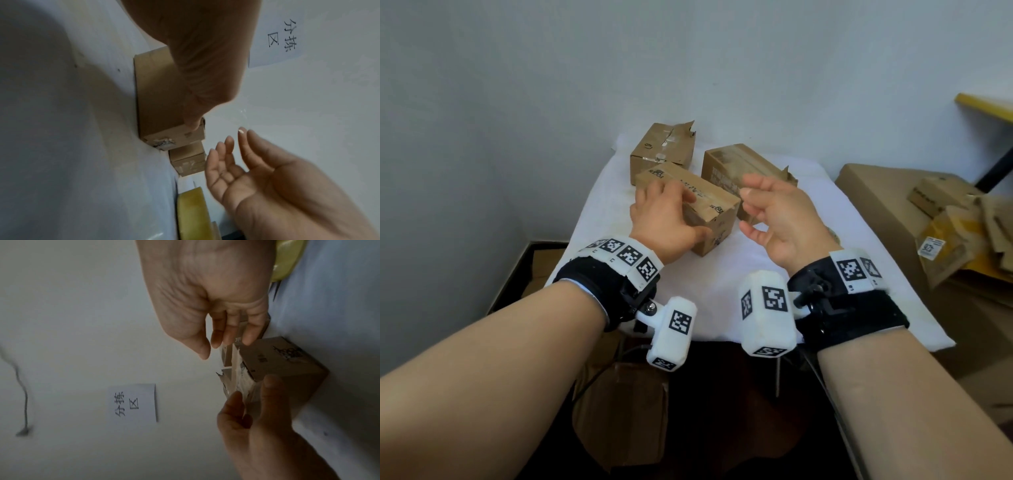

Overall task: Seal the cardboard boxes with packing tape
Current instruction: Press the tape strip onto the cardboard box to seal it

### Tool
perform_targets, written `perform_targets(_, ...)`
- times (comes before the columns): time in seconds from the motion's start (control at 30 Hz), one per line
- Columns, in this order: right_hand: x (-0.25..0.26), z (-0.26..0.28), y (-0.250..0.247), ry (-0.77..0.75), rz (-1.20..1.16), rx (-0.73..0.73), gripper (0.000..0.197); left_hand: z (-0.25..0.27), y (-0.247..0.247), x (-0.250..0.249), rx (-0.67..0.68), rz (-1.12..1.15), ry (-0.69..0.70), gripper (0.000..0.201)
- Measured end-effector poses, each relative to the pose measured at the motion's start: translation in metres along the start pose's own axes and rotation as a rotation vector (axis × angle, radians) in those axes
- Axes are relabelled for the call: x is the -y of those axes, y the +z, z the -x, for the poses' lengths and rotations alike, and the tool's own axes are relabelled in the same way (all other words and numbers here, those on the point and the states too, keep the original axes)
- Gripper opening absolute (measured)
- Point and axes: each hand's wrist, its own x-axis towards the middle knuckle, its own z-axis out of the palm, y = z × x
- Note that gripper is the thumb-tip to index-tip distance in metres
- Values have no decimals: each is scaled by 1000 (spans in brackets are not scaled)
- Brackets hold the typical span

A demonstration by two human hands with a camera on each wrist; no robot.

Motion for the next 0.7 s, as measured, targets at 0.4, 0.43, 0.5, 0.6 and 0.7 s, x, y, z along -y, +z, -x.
perform_targets(0.4,-2,5,-16,160,-76,182,12,-3,-17,-17,151,846,-122,5)
perform_targets(0.43,-2,6,-16,162,-67,191,12,-3,-16,-18,149,854,-116,8)
perform_targets(0.5,-2,7,-17,169,-49,204,12,-3,-15,-20,123,862,-104,18)
perform_targets(0.6,-2,7,-23,190,-28,219,14,-3,-14,-21,103,834,-98,22)
perform_targets(0.7,-2,6,-29,218,0,223,14,-3,-13,-21,112,827,-91,21)
